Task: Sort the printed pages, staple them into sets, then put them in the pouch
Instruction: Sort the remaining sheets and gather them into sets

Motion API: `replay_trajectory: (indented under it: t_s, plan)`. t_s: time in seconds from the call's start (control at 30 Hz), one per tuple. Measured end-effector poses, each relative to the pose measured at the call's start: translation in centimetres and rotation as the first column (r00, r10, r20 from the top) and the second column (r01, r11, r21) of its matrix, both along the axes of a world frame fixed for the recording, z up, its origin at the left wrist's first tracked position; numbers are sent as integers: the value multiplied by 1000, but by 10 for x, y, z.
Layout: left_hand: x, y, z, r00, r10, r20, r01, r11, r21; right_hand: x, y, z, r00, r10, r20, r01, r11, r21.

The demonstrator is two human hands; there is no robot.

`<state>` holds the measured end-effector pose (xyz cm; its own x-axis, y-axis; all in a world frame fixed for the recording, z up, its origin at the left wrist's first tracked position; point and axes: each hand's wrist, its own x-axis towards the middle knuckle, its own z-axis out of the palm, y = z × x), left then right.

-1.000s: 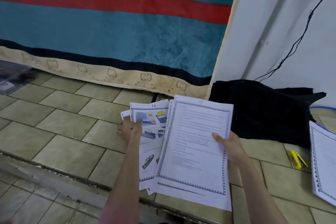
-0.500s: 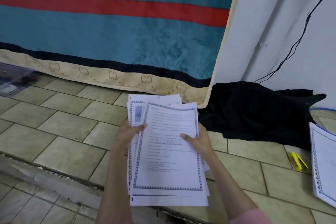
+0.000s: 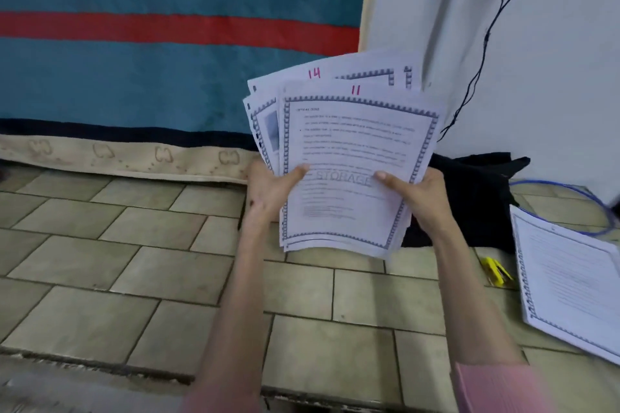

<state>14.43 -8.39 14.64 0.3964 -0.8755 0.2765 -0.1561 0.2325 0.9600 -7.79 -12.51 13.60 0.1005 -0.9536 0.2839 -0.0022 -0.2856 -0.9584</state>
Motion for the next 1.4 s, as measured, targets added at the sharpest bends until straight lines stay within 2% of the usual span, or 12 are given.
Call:
replay_trajectory:
  t_s: [0.13,0.27,0.5,0.63,0.77,0.87,1.07,1.4]
  plan:
    - [-21,-14,-5,997,-70,7,71,997,-34,-34,3,6,985,-43,-169,35,998,-49]
    - [-31,-21,-23,993,-115,20,114,993,32,-52,9,-18,968,-78,-239,74,997,-27]
    - [-49,-22,-38,977,-182,107,179,983,38,-43,18,-40,978,-153,-140,156,988,7]
    - [-49,-26,-41,981,-184,-65,189,978,85,-43,17,-39,981,-188,-51,188,982,6]
    - [-45,-28,-58,965,-253,-72,263,941,213,-46,24,-52,991,-129,-33,132,982,135]
    - [-52,-22,-63,961,-240,-135,264,942,207,-44,27,-54,990,-137,20,133,981,140]
    - [-48,-16,-73,952,-276,-131,298,934,199,-47,31,-61,995,-99,-26,102,978,181]
    - [-54,-17,-76,950,-291,-112,310,919,244,-56,34,-68,989,-145,-19,146,966,213]
